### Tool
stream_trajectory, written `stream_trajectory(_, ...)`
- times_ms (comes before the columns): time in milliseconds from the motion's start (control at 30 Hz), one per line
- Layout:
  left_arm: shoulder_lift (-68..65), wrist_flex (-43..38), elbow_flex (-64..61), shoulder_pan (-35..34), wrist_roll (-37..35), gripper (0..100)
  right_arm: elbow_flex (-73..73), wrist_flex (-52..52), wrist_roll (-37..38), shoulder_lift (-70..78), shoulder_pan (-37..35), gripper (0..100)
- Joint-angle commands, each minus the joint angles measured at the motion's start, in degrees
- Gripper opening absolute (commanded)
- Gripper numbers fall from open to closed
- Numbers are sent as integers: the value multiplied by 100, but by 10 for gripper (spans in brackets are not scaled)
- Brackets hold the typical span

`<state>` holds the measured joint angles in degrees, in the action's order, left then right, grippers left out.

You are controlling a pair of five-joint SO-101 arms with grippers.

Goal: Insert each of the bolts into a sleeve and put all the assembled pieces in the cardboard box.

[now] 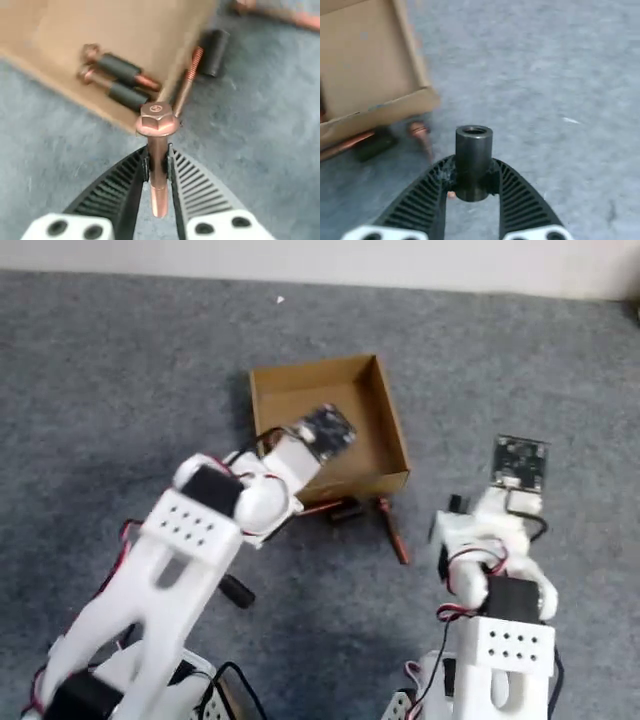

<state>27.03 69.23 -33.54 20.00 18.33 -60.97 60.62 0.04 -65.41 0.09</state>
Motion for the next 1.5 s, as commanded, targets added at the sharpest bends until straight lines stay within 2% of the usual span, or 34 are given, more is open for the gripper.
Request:
stream_trajectory(0, 901, -114, -110, -154, -1424, 6, 84, 163, -299, -136, -585, 5)
stream_trajectory(167, 1604, -149, -347, -426, -2418, 6, 75, 277, -369, -215, -1288, 5)
stream_trajectory(333, 2334, -378, -347, -620, -3305, 6, 48, 286, -343, -1182, -1824, 5)
stream_trajectory(567, 3196, -1090, -734, -593, -4088, 6, 22, 207, -334, -1868, -2079, 5)
stream_trajectory(667, 3530, -1495, -1042, -593, -4273, 6, -136, -40, -334, -1921, -2457, 5)
stream_trajectory(833, 4145, -2101, -1437, -620, -4580, 6, -760, -1051, -325, -1921, -3108, 5)
stream_trajectory(1033, 4699, -2347, -1490, -602, -4870, 6, -1288, -1974, -237, -1921, -3354, 5)
stream_trajectory(1200, 4743, -2637, -1499, -593, -5116, 6, -1771, -2677, 659, -1921, -3662, 5)
stream_trajectory(1467, 4743, -2848, -1508, -426, -5169, 6, -2501, -4048, 747, -1930, -3741, 5)
